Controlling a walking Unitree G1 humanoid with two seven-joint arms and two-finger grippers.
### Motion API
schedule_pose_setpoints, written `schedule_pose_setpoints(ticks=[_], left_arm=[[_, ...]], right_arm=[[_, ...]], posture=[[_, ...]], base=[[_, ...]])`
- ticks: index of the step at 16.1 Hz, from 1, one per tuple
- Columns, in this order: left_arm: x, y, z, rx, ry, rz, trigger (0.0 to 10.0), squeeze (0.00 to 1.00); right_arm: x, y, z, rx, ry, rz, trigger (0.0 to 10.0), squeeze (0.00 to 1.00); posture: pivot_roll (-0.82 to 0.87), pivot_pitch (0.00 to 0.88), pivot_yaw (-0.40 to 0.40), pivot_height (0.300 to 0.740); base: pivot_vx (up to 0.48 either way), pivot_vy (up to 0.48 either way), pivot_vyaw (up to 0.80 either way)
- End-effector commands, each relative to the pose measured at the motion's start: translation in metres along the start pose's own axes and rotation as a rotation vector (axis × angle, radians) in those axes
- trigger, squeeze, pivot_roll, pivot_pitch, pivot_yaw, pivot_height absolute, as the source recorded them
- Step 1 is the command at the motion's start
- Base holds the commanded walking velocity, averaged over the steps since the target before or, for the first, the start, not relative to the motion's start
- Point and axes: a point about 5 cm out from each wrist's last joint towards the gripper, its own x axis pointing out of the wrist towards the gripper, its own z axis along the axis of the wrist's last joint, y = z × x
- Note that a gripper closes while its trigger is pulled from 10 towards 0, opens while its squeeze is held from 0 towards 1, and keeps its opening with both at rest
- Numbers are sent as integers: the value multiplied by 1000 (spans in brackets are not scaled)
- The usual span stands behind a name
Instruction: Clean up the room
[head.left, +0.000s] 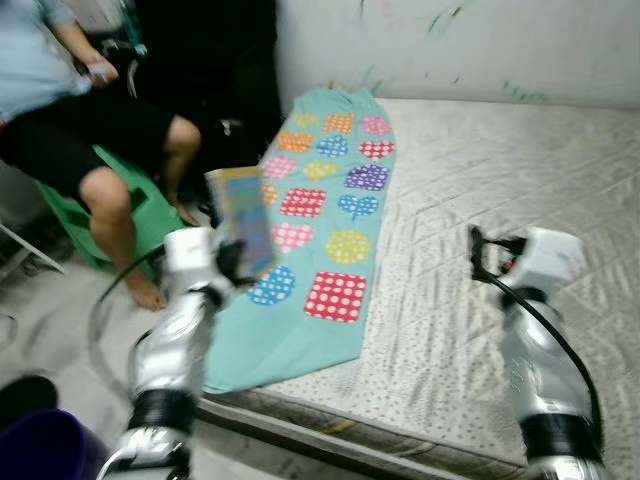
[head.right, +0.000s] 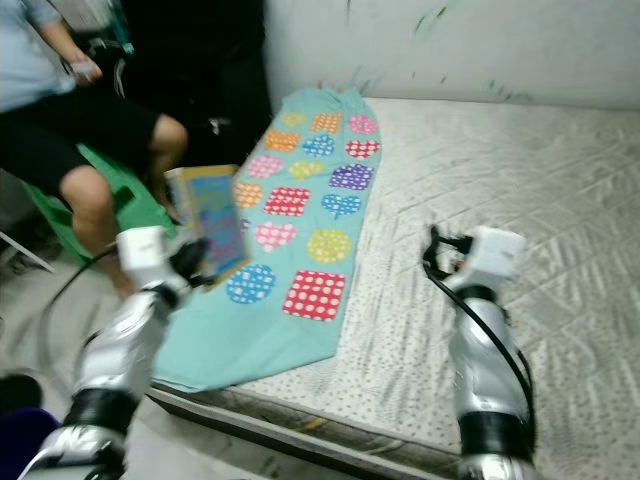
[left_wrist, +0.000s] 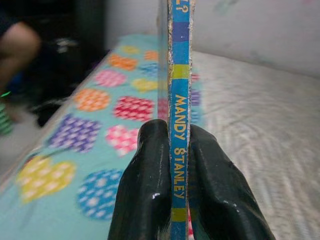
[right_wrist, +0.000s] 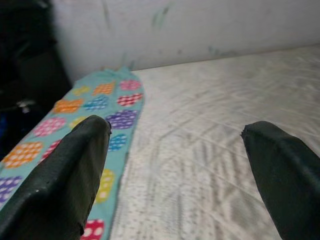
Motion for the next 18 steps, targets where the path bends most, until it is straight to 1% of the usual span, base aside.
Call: schedule_pose_setpoints(ticks=[1,2,4,6,8,10,11,12,13,14,16,18], left_arm=[[5,-6,7,11,-34,-27,10000,0],[6,-9,5,4,-33,-38,10000,0],[6,-13,1,-5,-40,-29,10000,0],[-4,-5,-4,-47,-59,24,10000,0],[-17,6,-10,-41,-63,70,10000,0],[-24,11,-12,-27,-70,97,10000,0],[-30,15,-11,-22,-76,115,10000,0],[-33,19,-11,-12,-77,131,10000,0],[-38,26,-12,-4,-70,152,10000,0],[-39,29,-12,4,-67,157,10000,0],[-40,30,-9,13,-72,148,10000,0],[-39,26,-5,9,-79,133,10000,0]], right_arm=[[-4,2,7,-11,-30,11,10000,0],[-7,2,6,-32,-24,22,10000,0],[-10,1,4,-30,-8,35,10000,0],[-4,23,2,-24,28,117,10000,0],[0,41,0,-16,53,183,10000,0],[2,49,0,-12,52,218,10000,0],[3,53,-2,-8,62,235,10000,0],[4,55,-3,-4,66,238,10000,0],[5,60,-4,0,66,250,10000,0],[5,63,-5,4,67,254,10000,0],[6,70,-6,16,78,266,10000,0],[7,73,-9,21,93,270,10000,0]], posture=[[-240,0,167,740],[-247,0,161,740],[-227,0,122,740],[-185,0,75,740],[-139,0,28,740],[-118,0,18,740],[-80,0,4,740],[-65,0,5,740],[-57,0,8,740],[-48,0,11,740],[-33,0,11,740],[-29,0,9,740]], base=[[0,0,0],[0,0,0],[0,0,0],[0,0,-228],[0,0,-800],[0,0,-800],[0,0,-800],[0,0,-438],[0,0,0],[0,0,0],[0,0,-209],[0,0,-800]])
